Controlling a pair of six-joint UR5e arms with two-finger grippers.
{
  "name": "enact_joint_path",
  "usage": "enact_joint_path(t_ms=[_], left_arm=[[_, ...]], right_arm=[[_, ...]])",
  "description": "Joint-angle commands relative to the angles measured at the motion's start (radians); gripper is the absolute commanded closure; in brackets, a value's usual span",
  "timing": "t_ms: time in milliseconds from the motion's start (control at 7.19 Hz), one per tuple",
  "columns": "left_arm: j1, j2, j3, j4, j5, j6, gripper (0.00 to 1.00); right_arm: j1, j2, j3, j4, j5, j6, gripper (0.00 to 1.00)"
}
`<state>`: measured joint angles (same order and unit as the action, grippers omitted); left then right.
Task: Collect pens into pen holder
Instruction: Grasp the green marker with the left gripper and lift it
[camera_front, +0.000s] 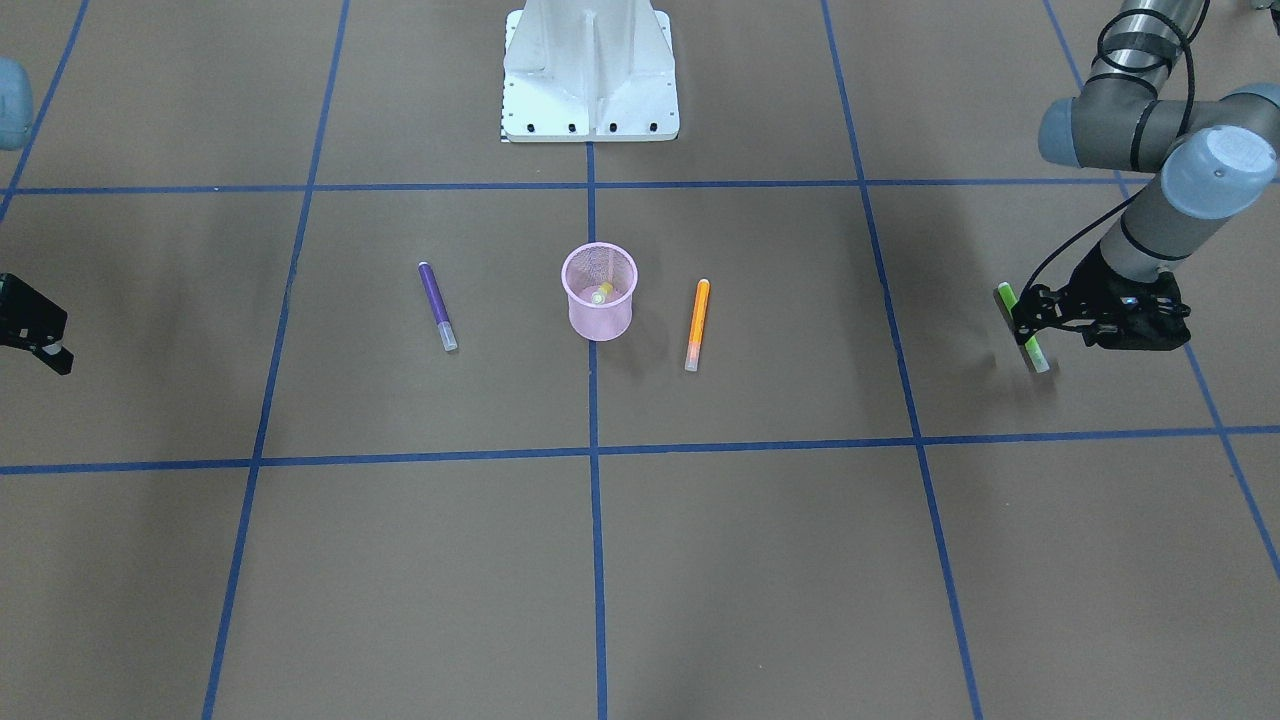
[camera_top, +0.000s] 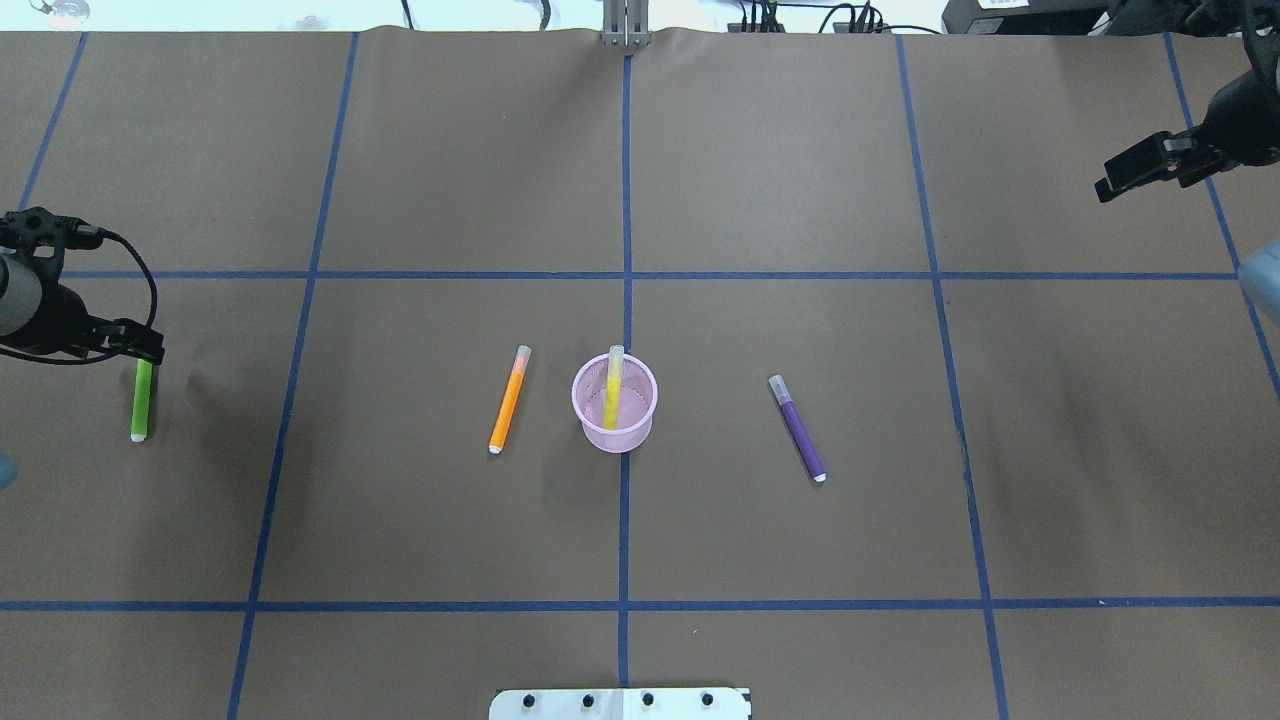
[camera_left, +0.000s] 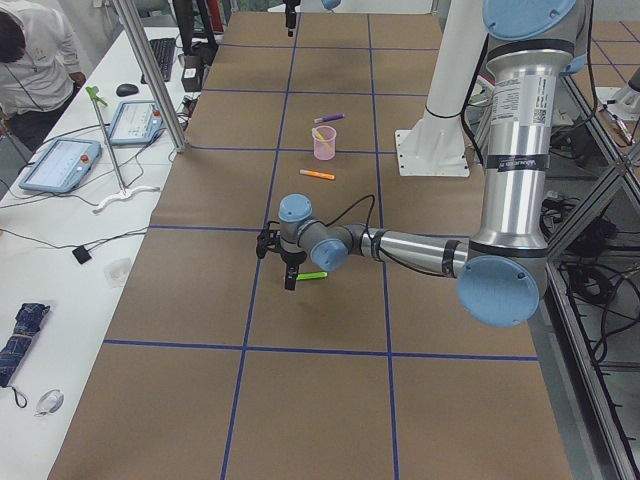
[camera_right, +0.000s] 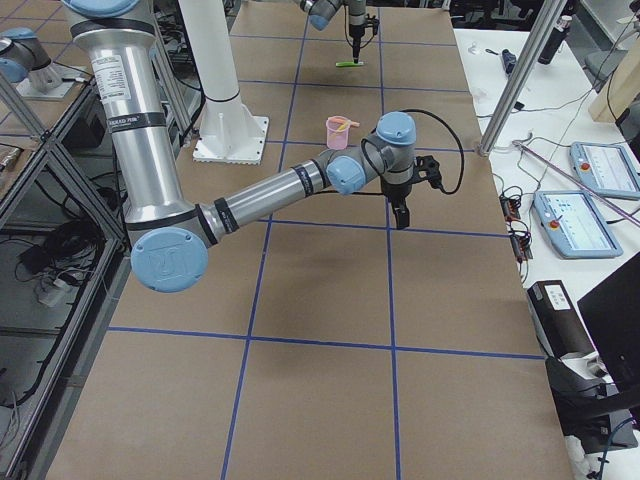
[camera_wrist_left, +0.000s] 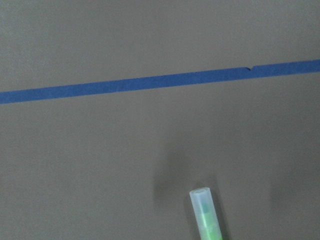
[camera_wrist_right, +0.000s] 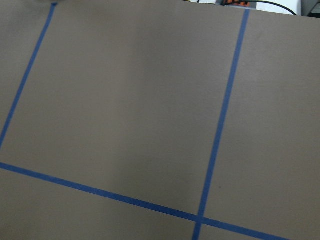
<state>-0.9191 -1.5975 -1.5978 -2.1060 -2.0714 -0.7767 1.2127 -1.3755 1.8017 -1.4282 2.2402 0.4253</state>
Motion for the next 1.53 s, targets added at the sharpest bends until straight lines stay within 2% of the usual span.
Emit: enact_joint_path(t_ms=[0,278,556,695,973,1112,1251,1390], left_arm=[[0.046,-0.009,-0.001,0.0,0.03,-0.053,0.29],[0.048,-0.009,0.004,0.0,0.03,-0.049,0.57],[0.046,-0.007,-0.002,0.0,0.025,-0.038,0.94],[0.045,-0.007,-0.019,0.001,0.014,-0.038,1.0],[0.043,-0.009,-0.086,0.004,0.016,-0.038,1.0],[0.042,-0.015,-0.153,0.0,0.028,-0.036,1.0],[0.04,-0.056,-0.224,-0.026,0.063,-0.036,1.0],[0.043,-0.124,-0.24,-0.125,0.12,-0.038,1.0]], right_arm=[[0.004,-0.005,-0.002,0.0,-0.004,-0.008,0.0],[0.004,-0.005,-0.002,0.0,-0.005,-0.007,0.0],[0.004,-0.004,-0.001,0.0,-0.005,-0.007,0.0],[0.004,-0.004,-0.001,0.002,-0.005,-0.005,0.0],[0.004,-0.007,0.001,0.002,-0.005,-0.002,0.0],[0.004,-0.008,0.001,0.002,-0.005,-0.007,0.0],[0.004,-0.01,0.005,0.009,-0.007,-0.008,0.0],[0.004,-0.008,0.007,0.029,-0.007,-0.002,0.0]])
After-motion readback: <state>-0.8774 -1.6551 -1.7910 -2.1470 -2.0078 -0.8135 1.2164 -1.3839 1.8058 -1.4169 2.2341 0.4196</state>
